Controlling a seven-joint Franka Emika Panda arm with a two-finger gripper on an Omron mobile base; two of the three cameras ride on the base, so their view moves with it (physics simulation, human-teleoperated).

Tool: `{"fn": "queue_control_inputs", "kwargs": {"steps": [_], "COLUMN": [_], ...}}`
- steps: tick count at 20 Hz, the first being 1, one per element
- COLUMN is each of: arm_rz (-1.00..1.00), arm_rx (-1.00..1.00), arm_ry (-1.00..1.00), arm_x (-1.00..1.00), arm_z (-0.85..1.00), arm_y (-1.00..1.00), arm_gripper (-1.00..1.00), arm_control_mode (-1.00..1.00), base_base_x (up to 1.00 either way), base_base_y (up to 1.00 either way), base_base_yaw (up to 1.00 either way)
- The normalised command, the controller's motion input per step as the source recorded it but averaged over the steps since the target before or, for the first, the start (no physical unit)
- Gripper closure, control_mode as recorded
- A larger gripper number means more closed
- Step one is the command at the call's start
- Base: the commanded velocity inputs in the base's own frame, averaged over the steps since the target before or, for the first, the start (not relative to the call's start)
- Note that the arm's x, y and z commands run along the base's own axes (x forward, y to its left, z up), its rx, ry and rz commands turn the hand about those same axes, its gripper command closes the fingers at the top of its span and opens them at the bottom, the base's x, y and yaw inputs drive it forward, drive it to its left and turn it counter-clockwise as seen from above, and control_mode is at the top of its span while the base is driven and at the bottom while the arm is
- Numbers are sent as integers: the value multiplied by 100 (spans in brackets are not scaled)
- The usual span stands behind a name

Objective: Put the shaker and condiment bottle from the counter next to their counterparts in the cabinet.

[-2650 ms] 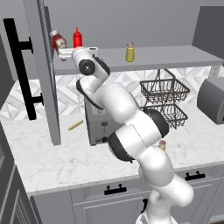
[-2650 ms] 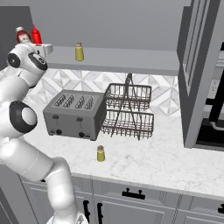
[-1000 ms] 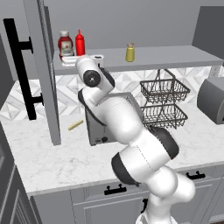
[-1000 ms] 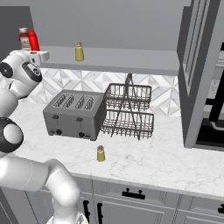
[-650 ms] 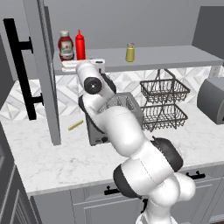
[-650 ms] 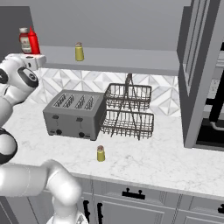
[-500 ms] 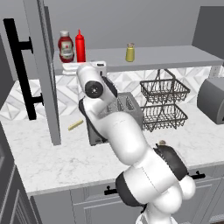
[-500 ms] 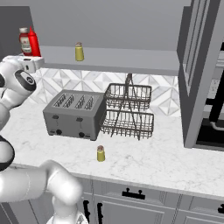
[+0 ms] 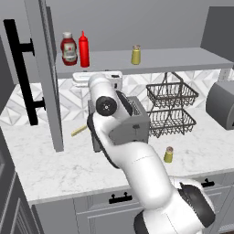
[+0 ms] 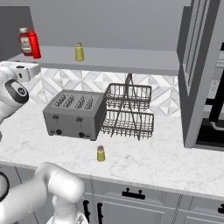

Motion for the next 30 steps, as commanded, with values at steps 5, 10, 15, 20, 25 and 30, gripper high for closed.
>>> {"fn": "queue_control_inputs", "kwargs": {"steps": [5,10,15,20,25,30], "arm_rz": [-22,-42,-48,-43,-43,-34], "arm_rx": [0,0,0,-2,1,7], "arm_ry": [0,9,14,13,-3,-22], "arm_x": [-65,-48,-26,-2,-3,0], "arm_z": [0,-14,-34,-47,-49,-27], "arm_y": [-40,-48,-43,-22,-22,-4], "arm_gripper": [-100,-100,-100,-100,-100,-100], "arm_control_mode": [-100,-100,-100,-100,-100,-100], "base_base_x": [0,0,0,0,0,0], "base_base_y": [0,0,0,0,0,0], "base_base_yaw": [0,0,0,0,0,0]}}
